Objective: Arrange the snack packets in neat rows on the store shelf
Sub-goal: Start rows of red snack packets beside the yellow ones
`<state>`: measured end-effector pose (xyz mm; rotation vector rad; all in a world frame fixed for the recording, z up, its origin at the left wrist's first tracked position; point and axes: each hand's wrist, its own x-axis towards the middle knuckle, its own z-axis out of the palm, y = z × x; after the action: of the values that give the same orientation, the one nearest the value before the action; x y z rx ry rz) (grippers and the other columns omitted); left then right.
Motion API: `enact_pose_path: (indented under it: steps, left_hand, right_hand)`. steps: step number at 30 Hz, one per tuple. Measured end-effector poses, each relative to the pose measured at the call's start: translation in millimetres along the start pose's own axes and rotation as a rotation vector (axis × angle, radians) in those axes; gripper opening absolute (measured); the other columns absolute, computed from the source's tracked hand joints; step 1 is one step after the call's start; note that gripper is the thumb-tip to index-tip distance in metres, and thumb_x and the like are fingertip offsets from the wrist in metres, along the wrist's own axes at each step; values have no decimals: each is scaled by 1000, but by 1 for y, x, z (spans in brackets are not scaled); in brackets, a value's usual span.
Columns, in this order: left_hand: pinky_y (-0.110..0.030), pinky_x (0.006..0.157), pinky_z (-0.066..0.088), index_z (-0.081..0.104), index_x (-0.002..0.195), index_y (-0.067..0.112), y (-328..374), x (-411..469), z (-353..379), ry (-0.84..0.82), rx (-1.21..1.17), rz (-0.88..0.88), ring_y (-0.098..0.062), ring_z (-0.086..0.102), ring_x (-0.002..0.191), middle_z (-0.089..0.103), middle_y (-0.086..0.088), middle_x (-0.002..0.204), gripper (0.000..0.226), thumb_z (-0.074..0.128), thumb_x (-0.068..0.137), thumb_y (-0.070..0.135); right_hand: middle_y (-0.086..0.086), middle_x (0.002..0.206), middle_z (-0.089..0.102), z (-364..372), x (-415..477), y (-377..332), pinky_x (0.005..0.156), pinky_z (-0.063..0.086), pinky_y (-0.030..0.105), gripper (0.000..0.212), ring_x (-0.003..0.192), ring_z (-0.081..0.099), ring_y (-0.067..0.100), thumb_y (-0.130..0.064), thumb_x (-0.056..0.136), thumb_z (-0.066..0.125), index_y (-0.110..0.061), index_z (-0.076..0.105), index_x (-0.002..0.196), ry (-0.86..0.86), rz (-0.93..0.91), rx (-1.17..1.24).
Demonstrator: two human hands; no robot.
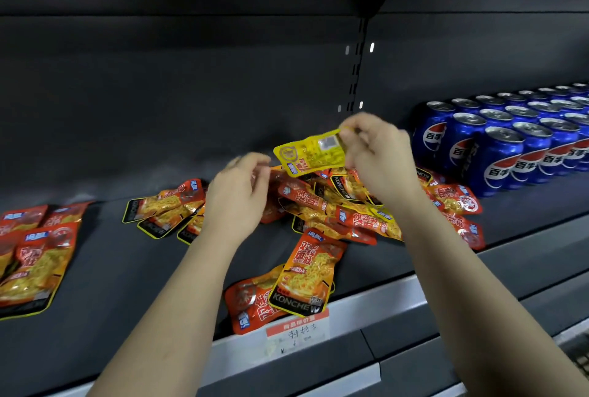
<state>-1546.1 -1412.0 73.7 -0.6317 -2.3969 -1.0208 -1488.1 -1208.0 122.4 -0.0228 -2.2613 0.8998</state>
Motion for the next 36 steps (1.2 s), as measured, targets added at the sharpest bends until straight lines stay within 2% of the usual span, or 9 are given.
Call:
enact_pose_path:
  steps: [5, 7, 9, 15, 20, 23, 27, 31, 36]
  left_hand:
    - [-33, 89, 50, 58, 120, 23, 10, 0, -7, 61, -343, -190, -13, 65, 93, 65, 2, 113, 29, 35, 103, 25]
    - [-38, 90, 51, 62, 111, 30, 13, -1, -7, -7, -522, -248, -10, 68, 89, 67, 7, 106, 29, 38, 98, 38]
    - [-37, 90, 50, 65, 106, 31, 18, -3, -8, -140, -700, -283, -9, 68, 94, 70, 7, 104, 30, 48, 91, 50]
    - [-27, 74, 55, 64, 114, 12, 27, -6, -13, -387, -905, -188, -19, 70, 88, 73, -7, 99, 46, 72, 74, 33]
    - [-28, 62, 55, 66, 101, 9, 25, -5, -12, -341, -904, -196, -17, 70, 77, 74, -5, 91, 32, 74, 71, 19]
    - [-39, 67, 56, 65, 103, 10, 24, -4, -13, -301, -901, -221, -23, 70, 80, 74, -6, 94, 36, 75, 70, 19]
    - [-30, 60, 56, 63, 102, 14, 21, -1, -14, -183, -941, -284, -18, 71, 75, 74, -2, 89, 36, 77, 69, 8]
    - [-28, 55, 54, 57, 87, 15, 12, 2, -15, -94, -920, -344, -19, 69, 67, 71, -5, 83, 32, 76, 72, -6]
    - [-34, 62, 55, 59, 83, 16, 13, 1, -13, -133, -881, -314, -22, 69, 71, 70, -10, 87, 31, 75, 72, -8]
  right_hand:
    - [-6, 57, 54, -10, 0, -10, 60, 58, 39, 23, 52, 57, 7, -32, 96, 55, -12, 59, 86, 19, 37, 264]
    - [-8, 54, 44, -11, 0, -7, 49, 44, 31, 21, 46, 40, 5, -31, 91, 64, -13, 56, 83, -20, 36, 255]
    - [5, 59, 47, -10, 1, -6, 52, 33, 31, 13, 49, 35, 10, -17, 86, 68, -13, 56, 85, -117, 38, 308]
    - [11, 76, 66, -4, -4, -12, 56, 50, 22, 13, 63, 63, 13, 0, 90, 64, -4, 54, 96, -344, 0, 554]
    - [8, 86, 71, 1, -2, -10, 66, 57, 41, 15, 75, 70, 28, -8, 90, 67, -11, 54, 96, -414, -18, 473]
    - [8, 87, 72, -2, 0, -10, 63, 58, 40, 23, 73, 70, 27, -11, 87, 71, -16, 51, 97, -406, -7, 412]
    - [4, 78, 71, -13, 2, -6, 58, 52, 28, 47, 66, 67, 21, -9, 82, 75, -23, 45, 116, -379, 55, 355]
    - [-3, 71, 70, -34, 5, 6, 65, 53, 24, 21, 65, 67, 8, -15, 84, 73, -22, 63, 102, -368, 70, 29]
    - [-14, 66, 65, -54, -3, 17, 64, 46, 19, 7, 65, 63, 1, -16, 78, 77, -19, 71, 79, -734, 133, -402]
